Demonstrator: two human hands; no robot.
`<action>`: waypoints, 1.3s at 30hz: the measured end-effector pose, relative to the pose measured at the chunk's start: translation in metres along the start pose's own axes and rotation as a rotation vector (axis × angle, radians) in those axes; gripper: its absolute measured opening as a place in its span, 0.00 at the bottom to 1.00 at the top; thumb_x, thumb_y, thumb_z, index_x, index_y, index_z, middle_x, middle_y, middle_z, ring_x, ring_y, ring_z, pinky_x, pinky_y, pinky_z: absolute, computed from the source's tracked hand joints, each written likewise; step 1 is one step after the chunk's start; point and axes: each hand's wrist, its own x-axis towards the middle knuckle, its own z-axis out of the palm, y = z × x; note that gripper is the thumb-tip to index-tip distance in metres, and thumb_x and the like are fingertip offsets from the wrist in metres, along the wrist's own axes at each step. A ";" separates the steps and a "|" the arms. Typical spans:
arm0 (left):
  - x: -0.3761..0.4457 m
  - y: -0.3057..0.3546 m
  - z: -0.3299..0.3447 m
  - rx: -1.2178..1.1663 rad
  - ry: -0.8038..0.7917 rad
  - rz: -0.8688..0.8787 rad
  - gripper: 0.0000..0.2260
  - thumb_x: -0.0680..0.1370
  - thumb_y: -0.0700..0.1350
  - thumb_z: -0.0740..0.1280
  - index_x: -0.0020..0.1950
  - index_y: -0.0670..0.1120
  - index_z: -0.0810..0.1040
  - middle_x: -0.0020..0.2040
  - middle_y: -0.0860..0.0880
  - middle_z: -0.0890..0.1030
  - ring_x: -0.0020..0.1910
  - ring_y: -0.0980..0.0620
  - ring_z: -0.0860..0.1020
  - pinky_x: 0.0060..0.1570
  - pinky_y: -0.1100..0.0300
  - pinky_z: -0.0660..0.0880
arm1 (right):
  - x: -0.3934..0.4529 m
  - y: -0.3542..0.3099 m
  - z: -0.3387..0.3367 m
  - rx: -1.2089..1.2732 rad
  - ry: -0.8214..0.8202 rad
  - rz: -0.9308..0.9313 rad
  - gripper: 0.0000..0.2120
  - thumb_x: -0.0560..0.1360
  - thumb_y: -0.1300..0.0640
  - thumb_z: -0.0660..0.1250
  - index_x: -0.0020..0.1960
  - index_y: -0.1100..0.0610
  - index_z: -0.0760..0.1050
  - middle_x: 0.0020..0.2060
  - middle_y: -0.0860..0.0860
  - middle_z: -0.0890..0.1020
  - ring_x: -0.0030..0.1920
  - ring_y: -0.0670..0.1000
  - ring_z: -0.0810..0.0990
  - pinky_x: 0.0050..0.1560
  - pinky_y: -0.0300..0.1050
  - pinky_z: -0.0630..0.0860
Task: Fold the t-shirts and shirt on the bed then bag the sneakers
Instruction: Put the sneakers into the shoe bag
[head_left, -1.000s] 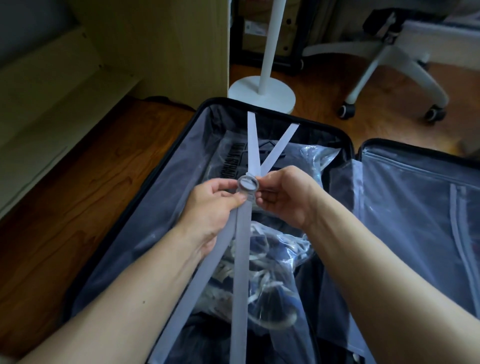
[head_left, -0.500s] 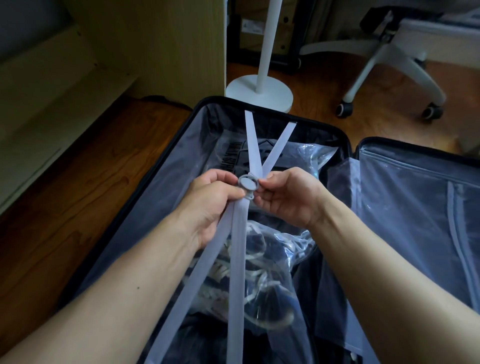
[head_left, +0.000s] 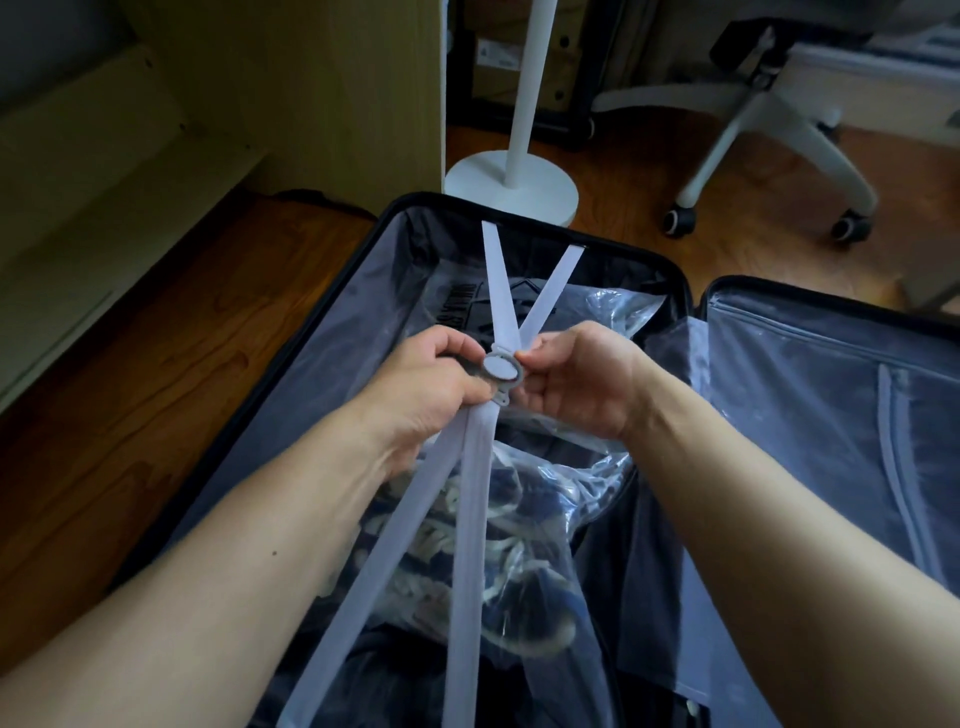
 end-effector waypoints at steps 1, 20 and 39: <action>0.000 0.001 -0.001 0.012 0.003 0.004 0.10 0.75 0.32 0.71 0.51 0.44 0.79 0.36 0.49 0.80 0.40 0.51 0.79 0.43 0.57 0.75 | 0.001 -0.004 0.001 -0.083 0.033 -0.044 0.06 0.68 0.71 0.65 0.36 0.61 0.73 0.39 0.59 0.81 0.39 0.54 0.81 0.54 0.48 0.77; -0.021 -0.118 0.029 1.251 -0.078 0.144 0.34 0.75 0.67 0.34 0.82 0.61 0.40 0.83 0.51 0.37 0.81 0.44 0.37 0.79 0.42 0.39 | -0.020 0.125 -0.009 -1.628 0.528 -0.429 0.24 0.79 0.43 0.50 0.67 0.51 0.75 0.66 0.55 0.77 0.67 0.63 0.72 0.70 0.63 0.64; -0.156 -0.019 0.189 1.430 -0.475 0.381 0.22 0.80 0.45 0.59 0.75 0.51 0.72 0.74 0.46 0.71 0.73 0.44 0.69 0.70 0.54 0.67 | -0.399 0.164 -0.176 -1.623 0.629 0.212 0.26 0.78 0.51 0.61 0.75 0.55 0.64 0.67 0.58 0.71 0.64 0.64 0.72 0.65 0.54 0.71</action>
